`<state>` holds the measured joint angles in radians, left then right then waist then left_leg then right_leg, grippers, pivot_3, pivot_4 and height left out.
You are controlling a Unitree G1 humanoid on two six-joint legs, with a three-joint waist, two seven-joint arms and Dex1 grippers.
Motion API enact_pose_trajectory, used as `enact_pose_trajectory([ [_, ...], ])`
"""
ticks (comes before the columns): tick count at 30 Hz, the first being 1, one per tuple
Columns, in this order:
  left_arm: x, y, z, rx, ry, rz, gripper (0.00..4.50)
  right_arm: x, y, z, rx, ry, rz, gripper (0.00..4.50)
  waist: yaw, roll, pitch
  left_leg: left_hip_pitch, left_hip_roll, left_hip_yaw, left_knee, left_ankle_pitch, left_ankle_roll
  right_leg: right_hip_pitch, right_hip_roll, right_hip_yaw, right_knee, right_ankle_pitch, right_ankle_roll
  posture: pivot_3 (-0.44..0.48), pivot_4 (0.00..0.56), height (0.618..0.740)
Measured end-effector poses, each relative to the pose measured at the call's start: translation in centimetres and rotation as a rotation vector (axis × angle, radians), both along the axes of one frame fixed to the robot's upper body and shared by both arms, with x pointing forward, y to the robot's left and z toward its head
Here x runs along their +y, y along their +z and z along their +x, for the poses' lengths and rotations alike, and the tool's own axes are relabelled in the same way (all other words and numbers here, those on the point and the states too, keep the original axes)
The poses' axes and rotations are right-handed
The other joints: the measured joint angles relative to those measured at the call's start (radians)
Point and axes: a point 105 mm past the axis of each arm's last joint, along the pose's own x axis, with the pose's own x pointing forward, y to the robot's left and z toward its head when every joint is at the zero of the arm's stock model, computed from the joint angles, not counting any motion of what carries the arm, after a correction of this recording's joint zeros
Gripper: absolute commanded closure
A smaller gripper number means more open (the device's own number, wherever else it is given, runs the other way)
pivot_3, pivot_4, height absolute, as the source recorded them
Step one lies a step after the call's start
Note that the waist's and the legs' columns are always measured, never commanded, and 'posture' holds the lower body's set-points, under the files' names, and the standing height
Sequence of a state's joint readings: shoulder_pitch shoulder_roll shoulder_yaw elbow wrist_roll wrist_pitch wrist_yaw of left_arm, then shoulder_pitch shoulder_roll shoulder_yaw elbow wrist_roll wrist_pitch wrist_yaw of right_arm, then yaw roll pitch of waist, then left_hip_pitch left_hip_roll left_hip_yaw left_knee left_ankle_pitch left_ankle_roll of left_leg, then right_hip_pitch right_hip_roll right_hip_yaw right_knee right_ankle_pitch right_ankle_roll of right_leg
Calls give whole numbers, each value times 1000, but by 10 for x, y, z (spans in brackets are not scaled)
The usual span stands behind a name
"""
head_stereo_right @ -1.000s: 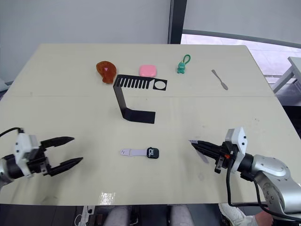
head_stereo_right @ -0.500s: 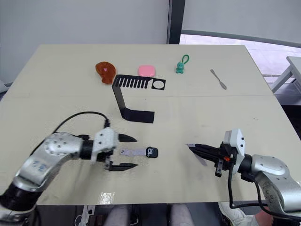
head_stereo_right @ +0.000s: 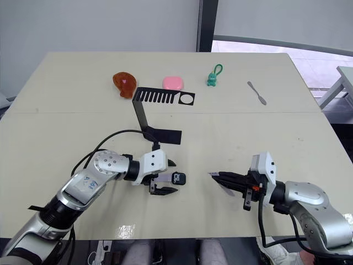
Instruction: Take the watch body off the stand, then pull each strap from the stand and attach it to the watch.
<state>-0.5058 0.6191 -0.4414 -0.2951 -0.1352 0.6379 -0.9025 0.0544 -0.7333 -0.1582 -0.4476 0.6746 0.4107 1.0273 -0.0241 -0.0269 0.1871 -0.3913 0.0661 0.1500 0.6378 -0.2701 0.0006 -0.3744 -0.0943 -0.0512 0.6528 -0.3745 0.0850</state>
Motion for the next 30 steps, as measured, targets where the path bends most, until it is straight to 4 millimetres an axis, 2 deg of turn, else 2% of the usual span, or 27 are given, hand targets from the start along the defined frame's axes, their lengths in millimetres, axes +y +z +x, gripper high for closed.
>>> enact_pose_trajectory([
  [4,-9,-1,-4,6,-38,-13,50,7,5,0,-2,12,8,4500,2,0,0,-1,0,0,2,0,0,0,0,0,0,0,0,0,150,740],
  [20,-13,-9,-1,-38,-60,8,50,7,5,2,8,-1,6,4500,11,0,0,-2,0,-1,7,-1,2,0,0,0,2,0,0,0,150,740],
  [23,-13,-11,-1,-36,-66,0,887,7,5,2,8,-2,8,4500,17,0,0,-2,0,-1,8,-2,2,1,0,0,2,0,0,0,150,740],
  [27,-13,-15,-1,-39,-71,-16,2880,8,5,2,8,-3,18,4500,21,0,-1,-1,0,-1,9,-2,3,1,0,0,2,0,0,0,150,740],
  [30,-11,-17,0,-43,-71,-25,2903,8,5,2,8,-4,20,4500,20,0,-2,1,0,-1,8,-2,3,3,0,0,2,0,0,0,150,740],
])
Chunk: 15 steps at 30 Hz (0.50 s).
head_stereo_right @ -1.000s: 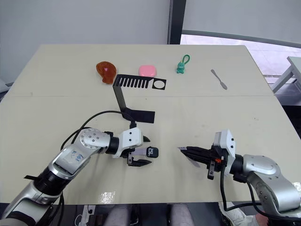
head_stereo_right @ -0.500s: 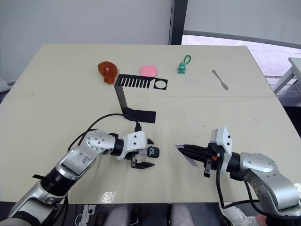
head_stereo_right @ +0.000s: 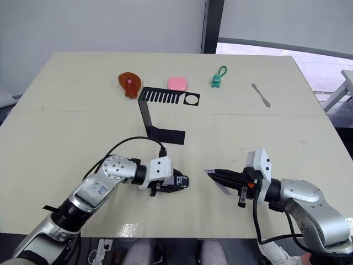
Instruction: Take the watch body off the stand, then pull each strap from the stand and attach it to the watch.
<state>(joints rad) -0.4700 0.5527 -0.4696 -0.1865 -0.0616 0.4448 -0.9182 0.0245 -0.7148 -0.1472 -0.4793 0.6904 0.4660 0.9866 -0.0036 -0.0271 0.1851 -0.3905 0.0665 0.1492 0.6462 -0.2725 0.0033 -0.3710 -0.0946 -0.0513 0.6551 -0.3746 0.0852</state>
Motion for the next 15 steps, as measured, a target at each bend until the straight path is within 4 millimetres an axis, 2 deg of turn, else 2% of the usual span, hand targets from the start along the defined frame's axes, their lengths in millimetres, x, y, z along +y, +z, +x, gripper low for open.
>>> enact_pose_trajectory([
  [10,1,0,1,0,1,-34,2903,0,-1,0,-5,-5,-1,4500,-1,0,-1,1,0,0,0,0,0,1,0,0,0,0,0,0,150,740],
  [13,8,7,3,97,70,-126,2903,-1,1,1,-66,-17,-20,4500,-2,0,-1,-1,0,0,1,0,0,-2,0,0,2,0,0,0,150,740],
  [15,14,19,2,178,108,-207,2903,-2,3,2,-119,-21,-47,4500,0,0,-1,-3,0,0,1,0,0,-3,0,0,3,0,0,0,150,740],
])
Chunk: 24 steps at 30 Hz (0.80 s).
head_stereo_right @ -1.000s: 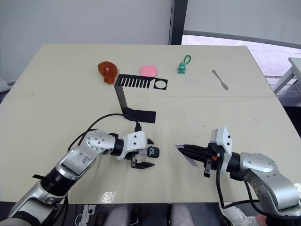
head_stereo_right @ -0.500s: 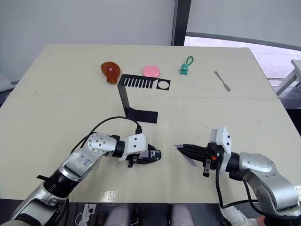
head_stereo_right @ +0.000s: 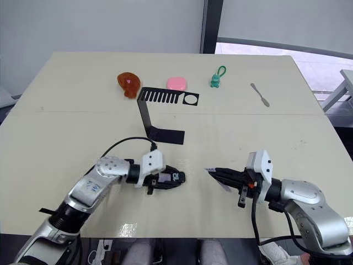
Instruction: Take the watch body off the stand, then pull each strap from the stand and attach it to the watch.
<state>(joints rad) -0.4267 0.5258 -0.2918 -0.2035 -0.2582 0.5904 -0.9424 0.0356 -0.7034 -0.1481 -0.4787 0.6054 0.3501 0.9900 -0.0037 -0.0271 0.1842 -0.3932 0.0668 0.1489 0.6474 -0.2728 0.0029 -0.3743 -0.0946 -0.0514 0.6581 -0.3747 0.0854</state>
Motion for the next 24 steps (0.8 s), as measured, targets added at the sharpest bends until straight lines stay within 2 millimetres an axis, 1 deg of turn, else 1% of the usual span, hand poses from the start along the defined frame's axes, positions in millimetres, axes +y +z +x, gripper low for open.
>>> enact_pose_trajectory([
  [3,9,28,-7,131,14,-133,2903,2,6,-3,-111,26,-60,4500,0,0,0,0,0,0,0,0,0,0,0,0,0,0,0,0,150,740],
  [5,16,36,-9,208,25,-168,2903,6,10,-6,-180,46,-88,4500,0,0,0,0,0,0,1,0,0,0,0,0,0,0,1,0,150,740],
  [9,21,38,-15,367,32,-200,2903,15,16,-9,-324,83,-156,4500,0,0,0,0,-1,0,1,0,-1,0,1,0,0,-1,1,0,150,740],
  [12,22,40,-15,460,51,-235,2903,23,18,-14,-411,120,-187,4500,0,0,0,0,-1,0,1,0,-1,0,1,0,0,-1,1,0,150,740],
  [16,17,49,-13,520,52,-275,2903,29,19,-16,-492,132,-215,4500,1,0,0,0,-1,0,1,0,-1,0,0,0,1,-1,1,0,150,740],
  [20,12,49,-13,569,59,-292,2903,30,18,-15,-546,128,-246,4500,0,0,0,0,-1,0,2,0,-1,0,1,0,1,-1,1,0,150,740],
  [24,11,47,-13,580,65,-284,2903,27,17,-11,-568,102,-268,4500,-1,0,0,1,0,0,1,0,-2,0,1,1,1,-1,1,0,150,740],
])
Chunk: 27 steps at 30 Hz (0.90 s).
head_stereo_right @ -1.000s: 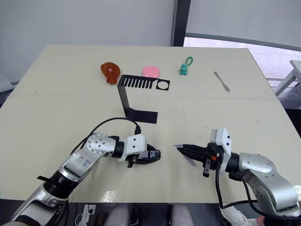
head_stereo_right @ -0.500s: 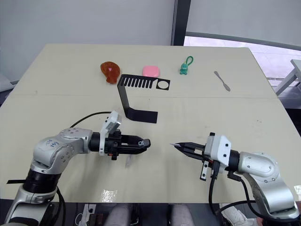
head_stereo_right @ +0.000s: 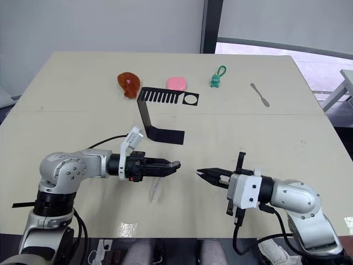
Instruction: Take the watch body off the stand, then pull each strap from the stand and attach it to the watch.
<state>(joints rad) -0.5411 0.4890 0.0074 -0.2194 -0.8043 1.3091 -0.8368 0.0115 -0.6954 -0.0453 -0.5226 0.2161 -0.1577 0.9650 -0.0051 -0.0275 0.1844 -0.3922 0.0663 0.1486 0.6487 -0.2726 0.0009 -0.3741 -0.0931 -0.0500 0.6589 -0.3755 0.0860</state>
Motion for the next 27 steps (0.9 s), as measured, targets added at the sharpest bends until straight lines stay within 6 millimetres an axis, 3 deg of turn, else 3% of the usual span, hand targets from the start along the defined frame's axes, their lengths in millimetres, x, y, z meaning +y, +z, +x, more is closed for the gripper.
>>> enact_pose_trajectory([
  [27,-9,-2,0,-1,-2,15,2903,7,-11,13,4,8,-10,4500,1,0,0,0,0,0,0,0,0,0,0,0,0,0,0,0,150,740],
])
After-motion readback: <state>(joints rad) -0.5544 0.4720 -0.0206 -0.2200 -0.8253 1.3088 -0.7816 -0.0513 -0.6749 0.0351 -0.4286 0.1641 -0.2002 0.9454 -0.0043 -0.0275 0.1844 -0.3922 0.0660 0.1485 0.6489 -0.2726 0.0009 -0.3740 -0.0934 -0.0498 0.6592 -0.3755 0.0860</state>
